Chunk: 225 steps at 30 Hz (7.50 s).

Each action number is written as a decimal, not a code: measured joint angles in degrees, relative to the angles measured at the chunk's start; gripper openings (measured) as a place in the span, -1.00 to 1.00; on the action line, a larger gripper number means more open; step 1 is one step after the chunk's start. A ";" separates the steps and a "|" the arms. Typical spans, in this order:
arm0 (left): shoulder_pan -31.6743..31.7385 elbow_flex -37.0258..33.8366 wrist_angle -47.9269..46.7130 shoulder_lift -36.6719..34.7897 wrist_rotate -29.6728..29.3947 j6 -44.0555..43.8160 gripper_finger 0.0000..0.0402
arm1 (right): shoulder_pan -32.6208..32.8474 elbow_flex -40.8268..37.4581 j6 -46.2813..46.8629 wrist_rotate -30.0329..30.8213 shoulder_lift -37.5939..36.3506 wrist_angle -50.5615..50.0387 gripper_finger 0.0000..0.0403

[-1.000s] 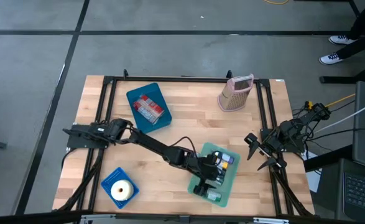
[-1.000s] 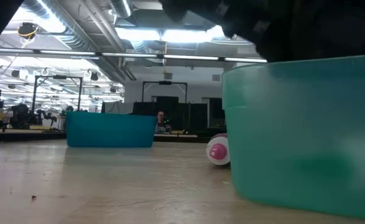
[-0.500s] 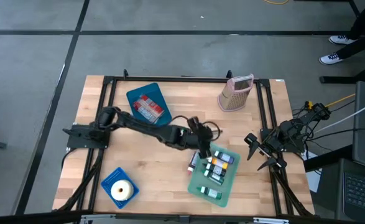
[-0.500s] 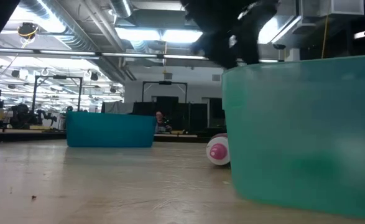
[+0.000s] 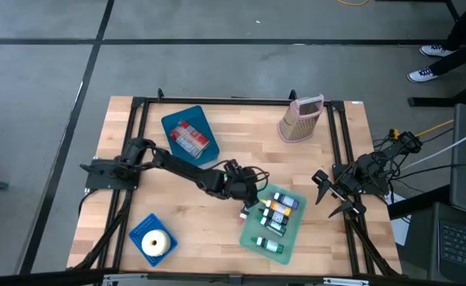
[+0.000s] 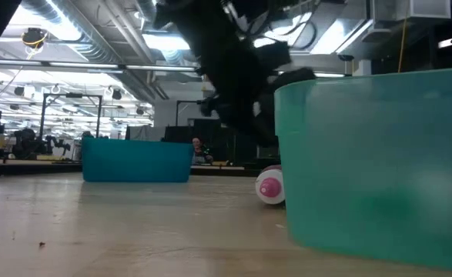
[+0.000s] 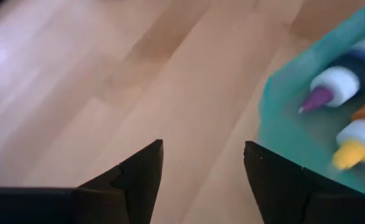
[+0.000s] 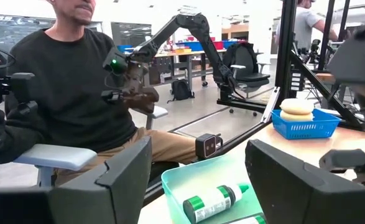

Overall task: Pick & Place Food Item
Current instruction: Put the pink food coloring bottle into the green bin, then return to Home Position

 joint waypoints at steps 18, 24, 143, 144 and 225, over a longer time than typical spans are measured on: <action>-8.07 -5.32 0.18 -2.48 4.08 -27.57 0.09 | -0.07 0.00 -1.33 3.47 -0.02 0.46 0.26; -11.49 -5.34 -0.09 -2.38 2.17 -35.90 0.09 | -0.02 0.00 1.94 1.54 -0.01 0.30 0.26; -9.94 43.29 -26.65 21.09 25.30 42.90 -0.29 | 0.00 0.00 6.16 -9.22 -0.02 0.11 0.26; -9.88 43.29 -26.58 21.09 25.74 43.05 -0.29 | -0.01 0.00 6.18 -9.22 -0.02 0.11 0.26; -37.29 21.77 2.79 -18.71 -4.85 31.12 -0.24 | -0.84 0.00 11.09 -9.20 9.51 -0.04 0.26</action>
